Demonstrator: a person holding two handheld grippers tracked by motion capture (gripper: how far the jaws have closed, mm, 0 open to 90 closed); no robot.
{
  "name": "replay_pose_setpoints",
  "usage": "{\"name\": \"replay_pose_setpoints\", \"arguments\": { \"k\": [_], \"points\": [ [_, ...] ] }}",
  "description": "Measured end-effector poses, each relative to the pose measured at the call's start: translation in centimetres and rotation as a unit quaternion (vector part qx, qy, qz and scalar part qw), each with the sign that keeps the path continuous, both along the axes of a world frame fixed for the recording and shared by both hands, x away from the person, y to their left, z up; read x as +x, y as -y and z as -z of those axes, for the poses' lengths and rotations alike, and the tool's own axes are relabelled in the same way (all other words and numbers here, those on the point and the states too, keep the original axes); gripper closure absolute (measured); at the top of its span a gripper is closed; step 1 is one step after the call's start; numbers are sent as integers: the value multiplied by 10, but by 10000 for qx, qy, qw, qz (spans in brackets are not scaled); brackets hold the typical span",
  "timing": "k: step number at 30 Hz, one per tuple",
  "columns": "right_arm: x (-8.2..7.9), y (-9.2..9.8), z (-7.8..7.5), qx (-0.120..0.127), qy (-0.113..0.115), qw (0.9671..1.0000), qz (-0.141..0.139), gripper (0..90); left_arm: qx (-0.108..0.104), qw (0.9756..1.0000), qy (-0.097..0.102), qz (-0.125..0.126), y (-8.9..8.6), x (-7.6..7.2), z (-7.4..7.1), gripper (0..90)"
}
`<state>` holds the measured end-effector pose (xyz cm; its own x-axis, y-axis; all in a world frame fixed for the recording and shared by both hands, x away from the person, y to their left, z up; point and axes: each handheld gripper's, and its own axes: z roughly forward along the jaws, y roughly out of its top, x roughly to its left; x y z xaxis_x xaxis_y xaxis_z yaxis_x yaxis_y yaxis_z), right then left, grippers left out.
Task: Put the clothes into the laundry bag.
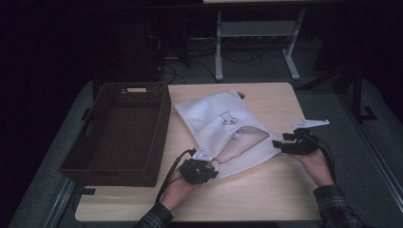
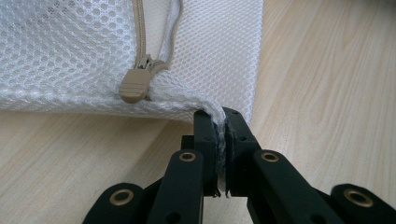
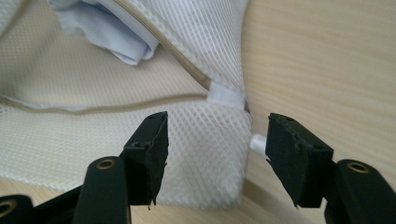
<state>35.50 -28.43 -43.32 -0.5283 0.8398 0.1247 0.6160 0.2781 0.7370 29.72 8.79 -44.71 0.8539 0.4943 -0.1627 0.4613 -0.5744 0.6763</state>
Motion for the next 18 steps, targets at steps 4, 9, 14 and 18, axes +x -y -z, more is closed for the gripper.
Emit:
{"name": "replay_pose_setpoints", "arguments": {
  "k": [4, 9, 14, 18],
  "points": [
    [2, 6, 8, 178, -261, 9995, -4, 424, -10, 10000, -8, -15, 0, 0, 0, 852],
    [3, 9, 15, 291, -501, 9983, -84, 592, 28, 10000, 3, -31, -1, 1, 0, 850],
    [-1, 8, 12, 284, -419, 9986, -123, 803, 19, 10000, 21, -91, -5, 3, 0, 851],
    [-6, 4, 10, 140, -375, 9990, -201, 830, 45, 9998, 53, -165, -8, 5, -2, 851]
  ]
}}
